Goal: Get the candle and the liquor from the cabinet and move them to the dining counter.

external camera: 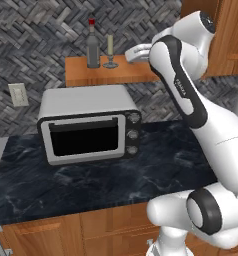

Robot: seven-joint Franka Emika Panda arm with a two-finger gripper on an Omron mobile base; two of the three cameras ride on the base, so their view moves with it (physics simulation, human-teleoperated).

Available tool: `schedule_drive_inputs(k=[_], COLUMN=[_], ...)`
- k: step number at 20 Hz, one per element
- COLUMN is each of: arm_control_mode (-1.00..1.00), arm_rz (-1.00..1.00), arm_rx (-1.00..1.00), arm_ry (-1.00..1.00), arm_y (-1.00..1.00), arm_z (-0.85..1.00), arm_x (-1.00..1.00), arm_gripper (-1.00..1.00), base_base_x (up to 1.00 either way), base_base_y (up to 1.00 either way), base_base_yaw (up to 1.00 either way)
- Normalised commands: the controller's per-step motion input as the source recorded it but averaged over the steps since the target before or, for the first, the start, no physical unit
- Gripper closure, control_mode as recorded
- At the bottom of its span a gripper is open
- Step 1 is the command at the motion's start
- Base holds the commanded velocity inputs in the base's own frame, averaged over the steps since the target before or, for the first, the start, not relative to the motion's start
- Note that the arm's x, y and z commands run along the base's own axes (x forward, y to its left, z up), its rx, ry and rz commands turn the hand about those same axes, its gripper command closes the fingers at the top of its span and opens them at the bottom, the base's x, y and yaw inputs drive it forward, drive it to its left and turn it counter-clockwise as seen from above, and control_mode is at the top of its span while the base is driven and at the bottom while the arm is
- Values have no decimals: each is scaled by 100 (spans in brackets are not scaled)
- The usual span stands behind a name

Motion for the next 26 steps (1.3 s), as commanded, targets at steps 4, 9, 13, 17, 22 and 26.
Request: schedule_drive_inputs(k=[4,9,13,17,22,26], arm_control_mode=[-100,-100,-100,-100,-100,-100], arm_rz=[14,2,0,0,0,0], arm_rx=[-8,-10,-2,0,0,0], arm_ry=[-5,0,0,0,0,0], arm_y=[13,6,3,7,5,1], arm_z=[0,-15,-16,0,-4,0], arm_x=[30,19,23,38,33,36], arm_gripper=[-100,-100,-100,-100,-100,-100], base_base_x=[0,0,0,0,0,0], base_base_y=[0,0,0,0,0,0], base_base_yaw=[0,0,0,0,0,0])
